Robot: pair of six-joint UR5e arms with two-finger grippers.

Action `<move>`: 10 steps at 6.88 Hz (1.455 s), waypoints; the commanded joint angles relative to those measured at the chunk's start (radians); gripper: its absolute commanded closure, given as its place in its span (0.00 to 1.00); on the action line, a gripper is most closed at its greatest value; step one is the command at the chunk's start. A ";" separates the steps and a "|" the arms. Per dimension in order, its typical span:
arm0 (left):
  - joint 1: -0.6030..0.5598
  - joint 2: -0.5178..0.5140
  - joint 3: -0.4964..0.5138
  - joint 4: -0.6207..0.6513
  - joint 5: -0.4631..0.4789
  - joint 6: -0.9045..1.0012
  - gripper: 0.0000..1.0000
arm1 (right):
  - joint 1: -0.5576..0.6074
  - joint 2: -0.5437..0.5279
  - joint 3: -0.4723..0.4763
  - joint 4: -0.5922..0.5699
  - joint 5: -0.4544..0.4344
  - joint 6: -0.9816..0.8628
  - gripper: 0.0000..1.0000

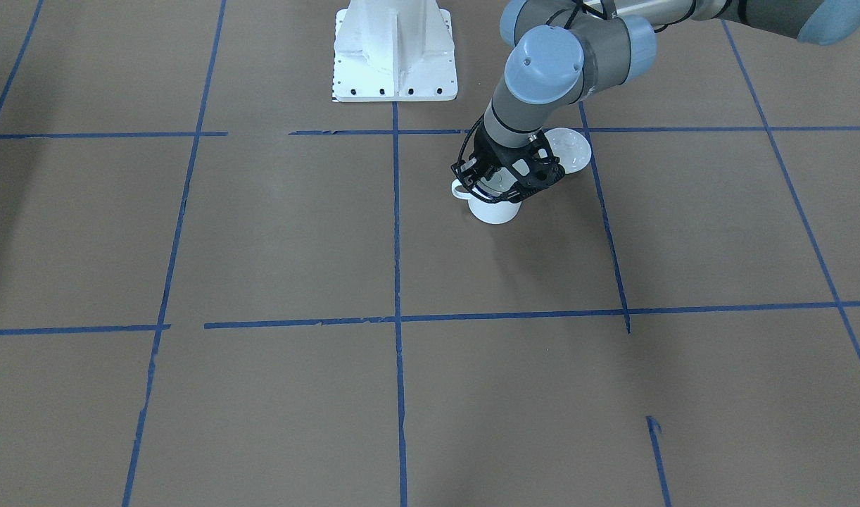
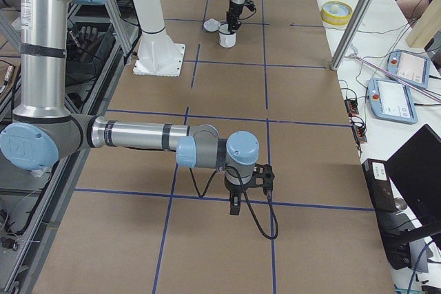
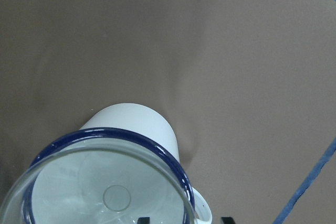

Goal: Remove funnel from cup
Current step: 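Lift the funnel out of the mug with the left gripper, moving farther away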

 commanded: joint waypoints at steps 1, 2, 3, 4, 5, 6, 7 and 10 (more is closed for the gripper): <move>0.000 -0.001 -0.009 0.001 0.001 0.000 1.00 | 0.000 0.000 0.000 0.000 0.000 0.000 0.00; 0.000 -0.010 -0.017 0.010 0.001 -0.009 1.00 | 0.000 0.000 0.000 0.000 0.000 0.000 0.00; -0.014 -0.021 -0.053 0.086 0.011 -0.009 1.00 | 0.000 0.000 -0.001 0.000 0.000 0.000 0.00; -0.019 -0.024 -0.160 0.216 0.077 -0.009 1.00 | 0.000 0.000 0.000 0.000 0.000 0.000 0.00; -0.022 -0.056 -0.237 0.339 0.132 -0.009 1.00 | 0.000 0.000 0.000 0.000 0.000 0.000 0.00; -0.031 -0.087 -0.241 0.366 0.176 -0.014 1.00 | 0.000 0.000 0.000 0.000 0.000 0.000 0.00; -0.046 -0.082 -0.225 0.307 0.222 -0.079 1.00 | 0.000 0.000 0.000 0.000 0.000 0.000 0.00; -0.163 -0.059 -0.030 -0.233 0.322 -0.302 1.00 | 0.000 0.000 0.000 0.000 0.000 0.000 0.00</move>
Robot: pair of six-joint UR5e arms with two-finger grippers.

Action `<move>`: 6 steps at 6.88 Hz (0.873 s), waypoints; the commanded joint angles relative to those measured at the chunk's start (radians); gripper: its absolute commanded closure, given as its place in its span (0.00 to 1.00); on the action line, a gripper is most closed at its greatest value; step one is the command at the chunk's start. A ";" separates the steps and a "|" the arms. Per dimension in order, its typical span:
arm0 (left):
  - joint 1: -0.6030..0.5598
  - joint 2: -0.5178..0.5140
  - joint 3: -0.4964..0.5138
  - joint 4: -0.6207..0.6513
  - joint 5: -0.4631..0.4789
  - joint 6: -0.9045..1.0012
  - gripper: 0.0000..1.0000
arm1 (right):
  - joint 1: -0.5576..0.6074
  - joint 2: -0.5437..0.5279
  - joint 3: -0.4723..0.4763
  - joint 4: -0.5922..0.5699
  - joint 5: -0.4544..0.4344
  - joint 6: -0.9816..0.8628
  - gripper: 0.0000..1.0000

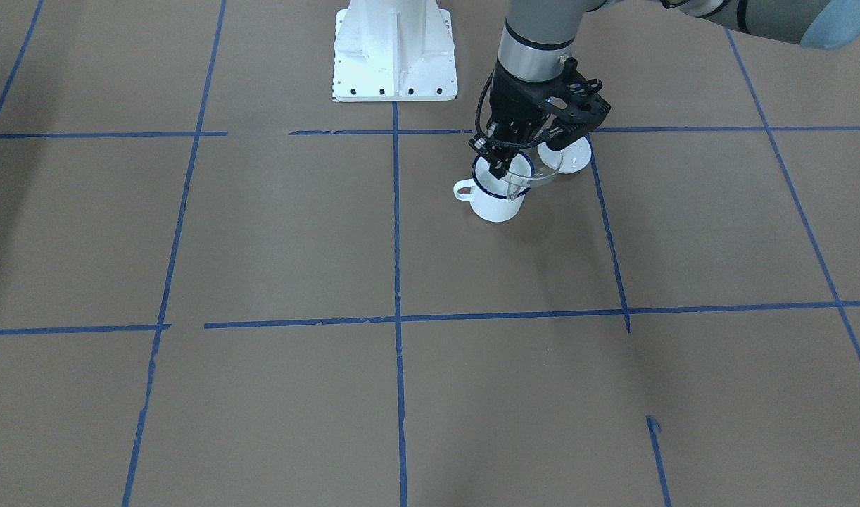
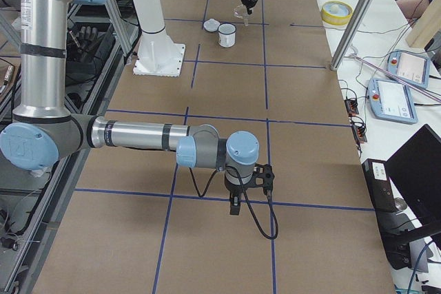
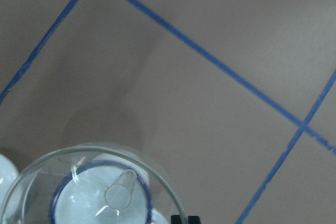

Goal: Remove funnel from cup
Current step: 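Lift the funnel out of the mug with the left gripper, moving farther away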

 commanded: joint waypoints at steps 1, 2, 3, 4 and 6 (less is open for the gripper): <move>-0.049 0.009 0.183 -0.399 0.149 -0.126 1.00 | 0.000 0.000 -0.002 0.000 0.000 0.000 0.00; -0.049 0.035 0.245 -0.558 0.249 -0.195 1.00 | 0.000 0.000 0.000 0.000 0.000 0.000 0.00; -0.047 0.101 0.288 -0.753 0.330 -0.277 1.00 | 0.000 0.000 0.000 0.000 0.000 0.000 0.00; -0.047 0.114 0.380 -0.902 0.409 -0.350 1.00 | 0.000 0.000 -0.002 0.000 0.000 0.000 0.00; -0.038 0.211 0.467 -1.236 0.466 -0.352 1.00 | 0.000 0.000 0.000 0.000 0.000 0.000 0.00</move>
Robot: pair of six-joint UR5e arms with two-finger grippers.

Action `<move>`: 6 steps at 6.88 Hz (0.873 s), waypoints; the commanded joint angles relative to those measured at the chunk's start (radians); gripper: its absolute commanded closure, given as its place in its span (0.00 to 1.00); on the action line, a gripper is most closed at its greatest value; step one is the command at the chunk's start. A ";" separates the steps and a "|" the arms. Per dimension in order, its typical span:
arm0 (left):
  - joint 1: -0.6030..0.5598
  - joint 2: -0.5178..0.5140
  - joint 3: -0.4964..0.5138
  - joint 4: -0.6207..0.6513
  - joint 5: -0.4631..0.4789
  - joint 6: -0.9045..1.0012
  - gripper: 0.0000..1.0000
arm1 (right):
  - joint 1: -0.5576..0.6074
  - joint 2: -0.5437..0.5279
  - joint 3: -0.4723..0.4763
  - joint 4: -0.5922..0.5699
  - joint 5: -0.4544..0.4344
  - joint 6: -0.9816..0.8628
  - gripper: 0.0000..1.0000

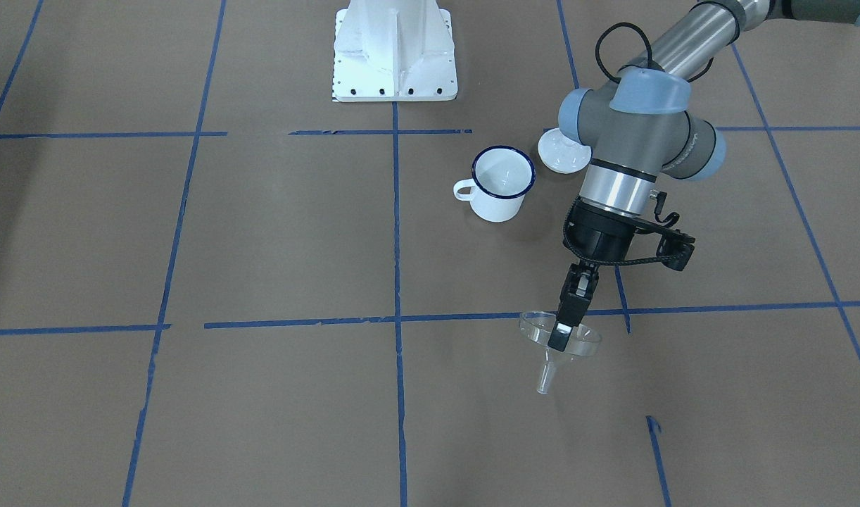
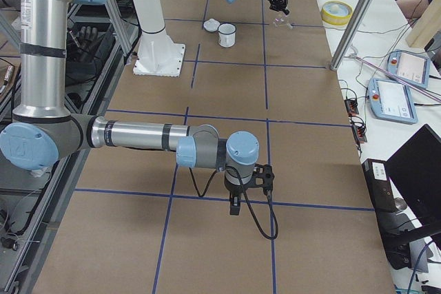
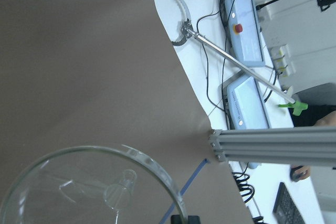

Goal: Remove funnel from cup
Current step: 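Lift the funnel out of the mug with the left gripper, moving farther away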

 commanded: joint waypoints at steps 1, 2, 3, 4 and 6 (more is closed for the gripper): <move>0.011 0.095 0.061 -0.293 0.031 0.000 1.00 | 0.000 0.000 0.000 0.000 0.000 0.000 0.00; 0.014 0.084 0.097 -0.303 0.026 0.000 1.00 | 0.000 0.000 0.000 0.000 0.000 0.000 0.00; 0.034 0.069 0.174 -0.400 0.023 0.000 1.00 | 0.000 0.000 0.000 0.000 0.000 0.000 0.00; 0.060 0.066 0.202 -0.443 0.012 0.000 1.00 | 0.000 0.000 0.001 0.000 0.000 0.000 0.00; 0.066 0.058 0.224 -0.439 -0.034 0.005 1.00 | 0.000 0.000 0.000 0.000 0.000 0.000 0.00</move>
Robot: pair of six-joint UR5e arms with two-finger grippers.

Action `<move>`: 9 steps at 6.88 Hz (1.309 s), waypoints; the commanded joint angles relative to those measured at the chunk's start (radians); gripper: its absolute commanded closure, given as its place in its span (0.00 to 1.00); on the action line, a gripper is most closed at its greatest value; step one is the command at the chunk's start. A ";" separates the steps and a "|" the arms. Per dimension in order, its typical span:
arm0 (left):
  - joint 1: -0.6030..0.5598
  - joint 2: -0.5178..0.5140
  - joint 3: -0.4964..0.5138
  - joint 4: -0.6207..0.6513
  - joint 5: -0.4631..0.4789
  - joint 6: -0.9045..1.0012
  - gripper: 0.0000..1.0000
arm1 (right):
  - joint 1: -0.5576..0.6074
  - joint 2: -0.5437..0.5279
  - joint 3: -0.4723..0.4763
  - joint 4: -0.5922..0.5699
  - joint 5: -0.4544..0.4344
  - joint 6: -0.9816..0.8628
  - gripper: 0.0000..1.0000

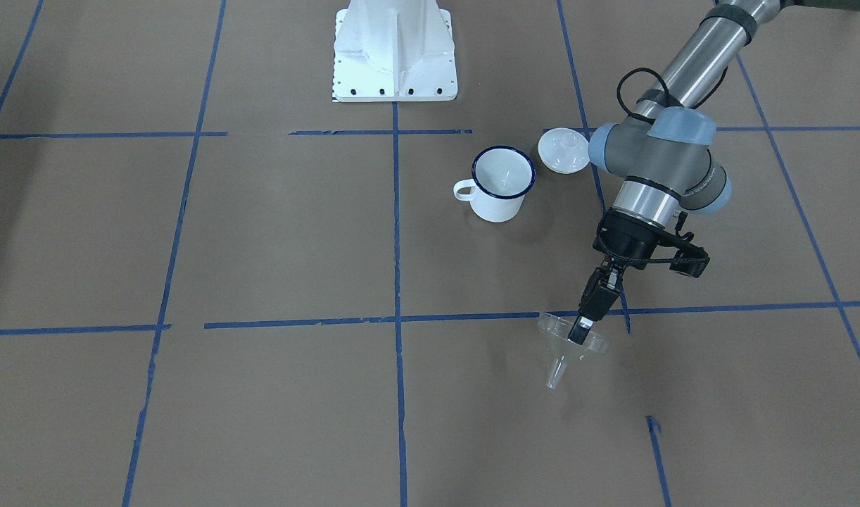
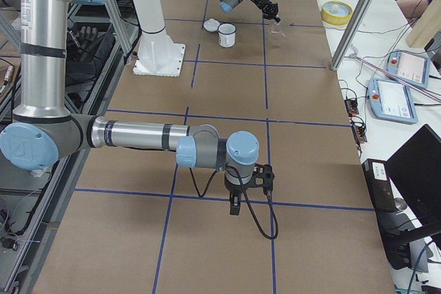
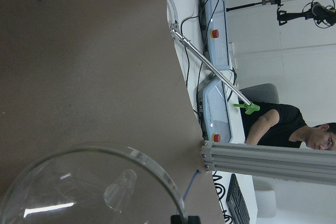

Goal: Remove funnel from cup
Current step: 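Lower the funnel onto the table and open the left gripper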

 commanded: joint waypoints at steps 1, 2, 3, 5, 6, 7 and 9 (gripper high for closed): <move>0.005 -0.008 0.030 -0.006 -0.019 0.026 1.00 | 0.000 0.000 0.000 0.000 0.000 0.000 0.00; -0.001 -0.008 0.032 -0.006 -0.019 0.028 1.00 | 0.000 0.000 0.000 0.000 0.000 0.000 0.00; -0.004 -0.012 0.042 -0.006 -0.019 0.030 1.00 | 0.000 0.000 0.000 0.000 0.000 0.000 0.00; -0.019 -0.044 0.085 -0.006 -0.051 0.080 1.00 | 0.000 0.000 0.000 0.000 0.000 0.000 0.00; -0.019 -0.064 0.113 -0.006 -0.051 0.082 1.00 | 0.000 0.000 -0.001 0.000 0.000 0.000 0.00; -0.019 -0.066 0.118 -0.006 -0.051 0.082 1.00 | 0.000 0.000 0.000 0.000 0.000 0.000 0.00; -0.021 -0.070 0.118 -0.004 -0.050 0.127 0.01 | 0.000 0.000 0.000 0.000 0.000 0.000 0.00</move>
